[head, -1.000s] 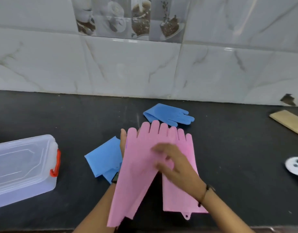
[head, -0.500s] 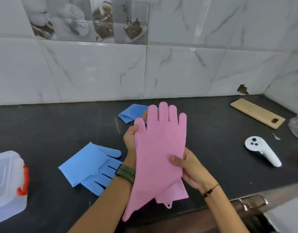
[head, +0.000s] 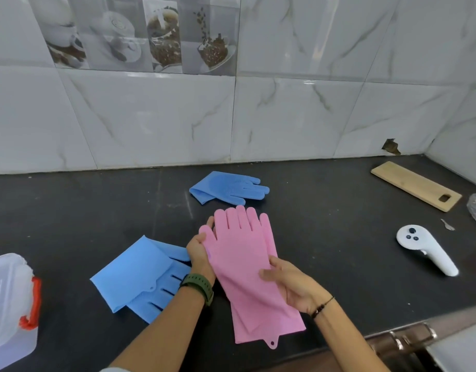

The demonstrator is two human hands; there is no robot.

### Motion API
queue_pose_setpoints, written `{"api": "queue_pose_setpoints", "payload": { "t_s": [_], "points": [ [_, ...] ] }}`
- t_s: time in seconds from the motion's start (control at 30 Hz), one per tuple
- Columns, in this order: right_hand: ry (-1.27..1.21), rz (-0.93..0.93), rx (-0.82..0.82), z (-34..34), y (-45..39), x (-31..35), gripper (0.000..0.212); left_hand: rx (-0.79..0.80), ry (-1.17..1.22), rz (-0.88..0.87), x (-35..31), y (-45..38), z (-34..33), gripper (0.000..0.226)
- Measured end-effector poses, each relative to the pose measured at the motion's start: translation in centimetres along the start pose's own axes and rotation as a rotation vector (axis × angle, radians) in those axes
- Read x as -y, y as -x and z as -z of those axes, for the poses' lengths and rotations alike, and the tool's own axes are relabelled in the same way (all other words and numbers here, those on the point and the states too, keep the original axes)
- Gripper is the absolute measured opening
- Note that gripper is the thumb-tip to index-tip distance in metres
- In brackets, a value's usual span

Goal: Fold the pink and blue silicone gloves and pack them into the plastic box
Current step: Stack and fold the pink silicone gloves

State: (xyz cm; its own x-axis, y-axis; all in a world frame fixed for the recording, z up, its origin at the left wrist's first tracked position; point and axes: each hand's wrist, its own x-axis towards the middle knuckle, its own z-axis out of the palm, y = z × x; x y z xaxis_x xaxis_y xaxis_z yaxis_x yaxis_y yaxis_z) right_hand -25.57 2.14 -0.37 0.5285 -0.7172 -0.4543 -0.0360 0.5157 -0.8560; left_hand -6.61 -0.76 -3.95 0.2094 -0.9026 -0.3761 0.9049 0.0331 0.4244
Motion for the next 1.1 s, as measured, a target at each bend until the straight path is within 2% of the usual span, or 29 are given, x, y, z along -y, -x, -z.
{"api": "queue_pose_setpoints", "payload": {
  "t_s": [0.1, 0.17, 0.27, 0.33, 0.4, 0.43, 0.47, 0.53, 0.63, 0.77, 0.9, 1.03, 1.1],
  "points": [
    [-0.030, 0.014, 0.149, 0.7, 0.5, -0.4, 0.066, 0.038, 0.019, 0.003, 0.0, -0.1, -1.0, 0.048],
    [-0.066, 0.081, 0.137, 1.3, 0.2, 0.2, 0.073, 0.089, -0.008, 0.012, -0.2, -0.1, -2.5, 0.051],
    [-0.279, 0.185, 0.155, 2.4, 0.3, 0.9, 0.072, 0.168, -0.031, 0.010, -0.5, -0.5, -4.4, 0.051],
    [-0.276, 0.186, 0.070, 2.1, 0.0, 1.7, 0.070, 0.190, 0.023, 0.034, -0.5, -1.0, -5.8, 0.048],
    [-0.157, 0.137, -0.109, 0.6, -0.7, 2.1, 0.060, 0.152, 0.012, 0.063, -0.4, -1.1, -5.8, 0.049],
    [-0.175, 0.107, -0.219, 0.1, -1.3, 2.2, 0.052, 0.107, -0.050, 0.070, -0.2, -1.1, -5.1, 0.050],
    [-0.172, 0.134, -0.233, 0.3, -1.8, 1.6, 0.049, 0.057, -0.112, 0.069, 0.1, -1.2, -4.1, 0.050],
    [-0.035, 0.045, -0.172, 1.0, -1.6, -0.2, 0.060, 0.050, -0.178, 0.070, 0.5, -1.4, -2.3, 0.048],
    [-0.145, -0.041, -0.041, 2.1, 0.0, -1.7, 0.064, 0.026, -0.238, 0.097, 0.1, -1.8, -2.4, 0.041],
    [-0.192, -0.004, -0.092, 0.9, -0.1, -1.6, 0.066, -0.076, -0.443, 0.146, 0.1, -2.2, -3.0, 0.024],
    [-0.235, 0.044, -0.204, 0.9, 0.3, -2.4, 0.062, -0.151, -0.751, 0.115, -0.2, -2.5, -4.0, 0.032],
    [-0.321, 0.096, -0.235, 1.1, 0.4, -2.7, 0.060, -0.168, -0.825, 0.093, -0.4, -2.3, -4.6, 0.026],
    [-0.348, 0.127, -0.239, 1.3, 0.6, -3.0, 0.060, -0.197, -0.853, 0.026, -0.1, -2.4, -4.1, 0.024]
  ]
}}
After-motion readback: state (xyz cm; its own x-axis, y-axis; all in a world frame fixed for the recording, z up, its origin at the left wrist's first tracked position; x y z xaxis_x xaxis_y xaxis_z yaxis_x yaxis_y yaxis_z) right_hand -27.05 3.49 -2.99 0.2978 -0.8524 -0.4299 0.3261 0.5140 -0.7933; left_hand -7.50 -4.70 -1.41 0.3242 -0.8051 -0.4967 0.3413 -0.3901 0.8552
